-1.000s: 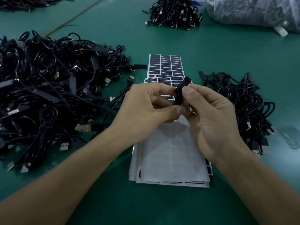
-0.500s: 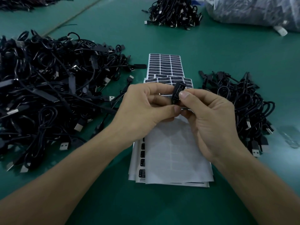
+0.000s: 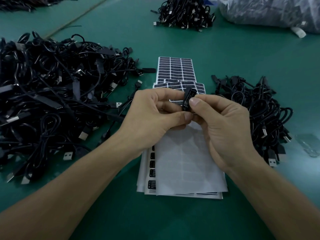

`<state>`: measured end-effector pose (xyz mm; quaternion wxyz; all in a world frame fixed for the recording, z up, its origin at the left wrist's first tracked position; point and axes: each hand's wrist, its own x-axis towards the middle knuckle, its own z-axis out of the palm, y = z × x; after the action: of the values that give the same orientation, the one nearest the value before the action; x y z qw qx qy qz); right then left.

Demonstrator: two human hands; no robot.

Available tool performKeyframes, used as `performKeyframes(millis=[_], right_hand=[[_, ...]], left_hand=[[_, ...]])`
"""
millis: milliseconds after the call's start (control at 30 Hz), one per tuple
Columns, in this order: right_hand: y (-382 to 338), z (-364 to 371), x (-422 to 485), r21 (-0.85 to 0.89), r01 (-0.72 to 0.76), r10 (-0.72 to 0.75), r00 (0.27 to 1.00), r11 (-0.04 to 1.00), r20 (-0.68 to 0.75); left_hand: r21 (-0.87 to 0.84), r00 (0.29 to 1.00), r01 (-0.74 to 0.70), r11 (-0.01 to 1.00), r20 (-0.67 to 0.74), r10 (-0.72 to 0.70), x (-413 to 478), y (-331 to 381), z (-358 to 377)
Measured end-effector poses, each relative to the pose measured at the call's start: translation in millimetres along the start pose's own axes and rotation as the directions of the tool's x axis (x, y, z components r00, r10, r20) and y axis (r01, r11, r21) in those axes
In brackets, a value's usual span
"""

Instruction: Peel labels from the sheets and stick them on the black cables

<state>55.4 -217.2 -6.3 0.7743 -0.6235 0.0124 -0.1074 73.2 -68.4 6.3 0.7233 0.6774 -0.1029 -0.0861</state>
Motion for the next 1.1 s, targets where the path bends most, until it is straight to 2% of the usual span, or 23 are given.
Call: performKeyframes(millis=[533, 1100], right_hand=[[-0.1, 2.0, -1.7, -0.207, 0.153, -0.159, 0.987, 0.966, -0.012], [-4.6, 4.7, -6.6, -0.180, 0.256, -0.254, 0.966, 0.950, 0.035]], left_hand=[[-0.069, 1.000, 0.020, 0.997, -0.003, -0.020, -0.4, 1.8, 1.9], [-0.050, 0.999, -0.043, 0.998, -0.033, 0.041, -1.2, -1.2, 6.7]])
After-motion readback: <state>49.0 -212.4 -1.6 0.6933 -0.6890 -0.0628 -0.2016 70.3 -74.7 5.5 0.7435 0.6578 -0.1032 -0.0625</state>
